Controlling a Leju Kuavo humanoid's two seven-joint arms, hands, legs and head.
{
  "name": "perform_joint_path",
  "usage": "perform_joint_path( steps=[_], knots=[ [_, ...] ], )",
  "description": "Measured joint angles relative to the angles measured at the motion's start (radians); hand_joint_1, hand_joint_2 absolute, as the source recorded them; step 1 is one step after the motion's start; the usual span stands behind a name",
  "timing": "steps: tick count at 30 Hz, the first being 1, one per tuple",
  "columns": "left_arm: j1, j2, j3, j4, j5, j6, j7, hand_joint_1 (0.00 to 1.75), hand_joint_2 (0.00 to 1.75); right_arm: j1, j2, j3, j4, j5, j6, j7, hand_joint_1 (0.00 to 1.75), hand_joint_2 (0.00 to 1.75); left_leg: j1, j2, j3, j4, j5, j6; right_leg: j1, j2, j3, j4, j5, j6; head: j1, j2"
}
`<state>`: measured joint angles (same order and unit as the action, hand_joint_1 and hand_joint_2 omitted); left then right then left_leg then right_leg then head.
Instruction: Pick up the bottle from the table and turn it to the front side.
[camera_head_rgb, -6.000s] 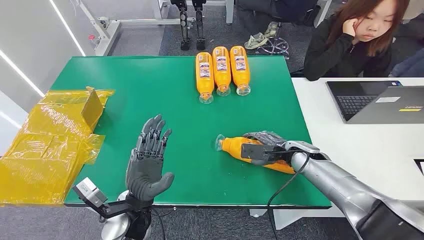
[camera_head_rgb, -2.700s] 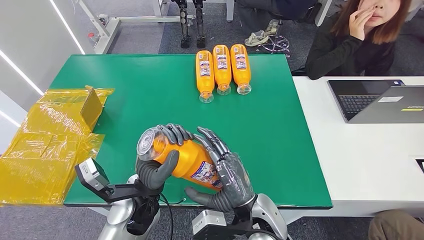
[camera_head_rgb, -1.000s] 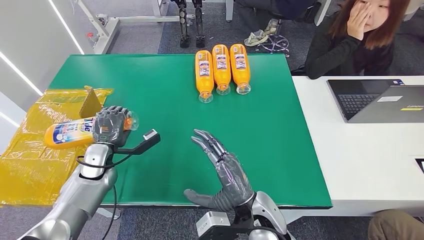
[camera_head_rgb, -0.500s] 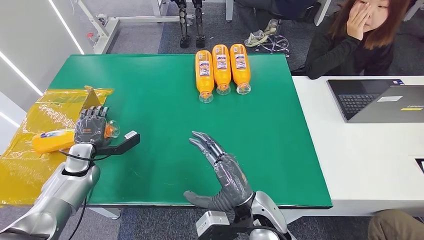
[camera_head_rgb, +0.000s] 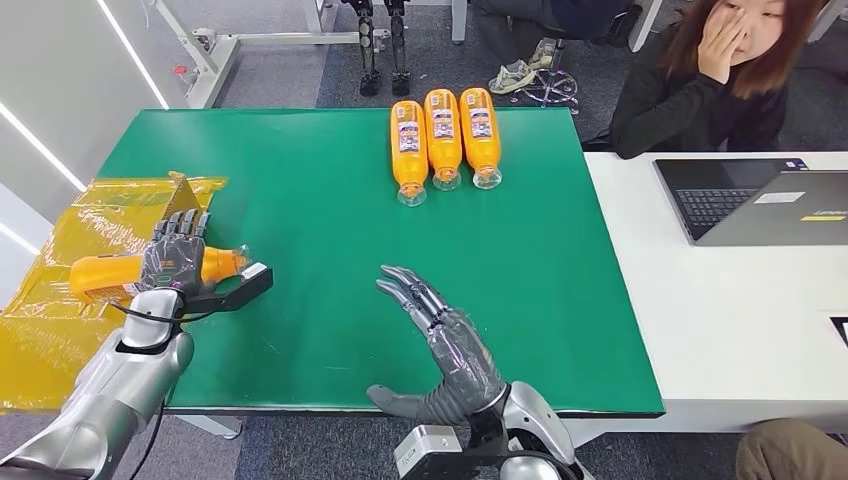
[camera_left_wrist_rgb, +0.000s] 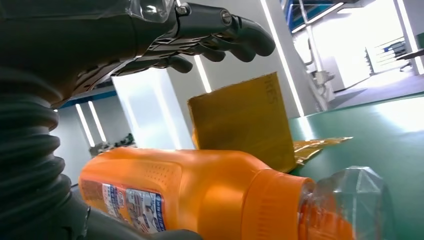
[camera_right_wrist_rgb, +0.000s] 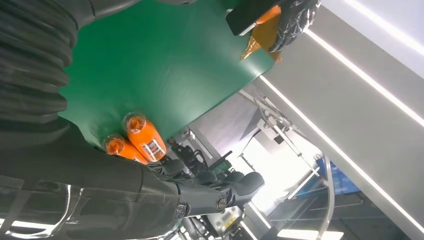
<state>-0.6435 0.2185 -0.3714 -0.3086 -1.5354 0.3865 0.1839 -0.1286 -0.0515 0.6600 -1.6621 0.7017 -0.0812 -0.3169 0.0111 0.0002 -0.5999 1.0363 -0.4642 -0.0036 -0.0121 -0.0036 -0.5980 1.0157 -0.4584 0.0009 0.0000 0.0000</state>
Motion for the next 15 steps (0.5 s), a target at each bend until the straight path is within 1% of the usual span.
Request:
perform_joint_path(
  steps=[2,4,6,8,10,12,14,15],
  knots=[
    [0.003,-0.002,0.015,0.0,0.001,0.004,-0.023,0.0,1.75,-0.003,0.0,0.0,0.0,0.001,0.001,0.001,0.0,1.75,0.0,0.0,0.0,0.0,0.0,0.0,0.0,0.0,0.0,0.0,0.0,0.0,0.0,0.0],
    [0.006,-0.007,0.031,-0.003,0.009,0.014,-0.065,0.0,1.75,-0.004,0.0,0.0,0.0,0.003,0.0,0.009,0.0,1.75,0.0,0.0,0.0,0.0,0.0,0.0,0.0,0.0,0.0,0.0,0.0,0.0,0.0,0.0],
    [0.012,-0.019,0.056,-0.017,0.049,0.028,-0.148,0.0,1.75,-0.001,0.0,-0.003,0.0,0.009,-0.005,0.018,0.0,1.75,0.0,0.0,0.0,0.0,0.0,0.0,0.0,0.0,0.0,-0.001,0.0,0.0,0.0,0.0],
    [0.024,-0.038,0.092,-0.054,0.131,0.026,-0.27,0.0,1.75,0.01,0.0,-0.009,-0.003,0.018,-0.014,0.023,0.0,1.75,0.0,0.0,0.0,0.0,0.0,0.0,0.0,0.0,0.0,-0.001,0.0,0.0,0.0,0.0],
    [0.046,-0.062,0.133,-0.121,0.255,-0.013,-0.411,0.0,1.75,0.026,-0.002,-0.018,-0.011,0.03,-0.024,0.025,0.0,1.75,0.0,0.0,0.0,0.0,0.0,0.0,0.0,0.0,0.0,-0.001,0.0,0.0,0.0,0.0],
    [0.079,-0.086,0.166,-0.219,0.414,-0.089,-0.538,0.0,1.75,0.042,-0.004,-0.029,-0.02,0.038,-0.033,0.025,0.0,1.75,-0.001,0.0,0.0,0.0,0.0,0.0,-0.001,0.001,0.0,-0.001,0.0,0.0,0.0,0.0],
    [0.119,-0.111,0.181,-0.336,0.584,-0.179,-0.625,0.0,1.75,0.054,-0.007,-0.041,-0.028,0.041,-0.04,0.024,0.0,1.75,-0.001,0.0,0.0,0.0,0.0,0.0,-0.001,0.001,0.0,-0.002,0.0,0.0,0.0,0.0],
    [0.13,-0.118,0.184,-0.368,0.625,-0.202,-0.642,0.0,1.75,0.056,-0.008,-0.045,-0.03,0.041,-0.041,0.024,0.0,1.75,-0.001,0.0,0.0,0.0,0.0,0.0,-0.001,0.001,0.0,-0.002,0.0,0.0,0.0,0.0]
  ],
)
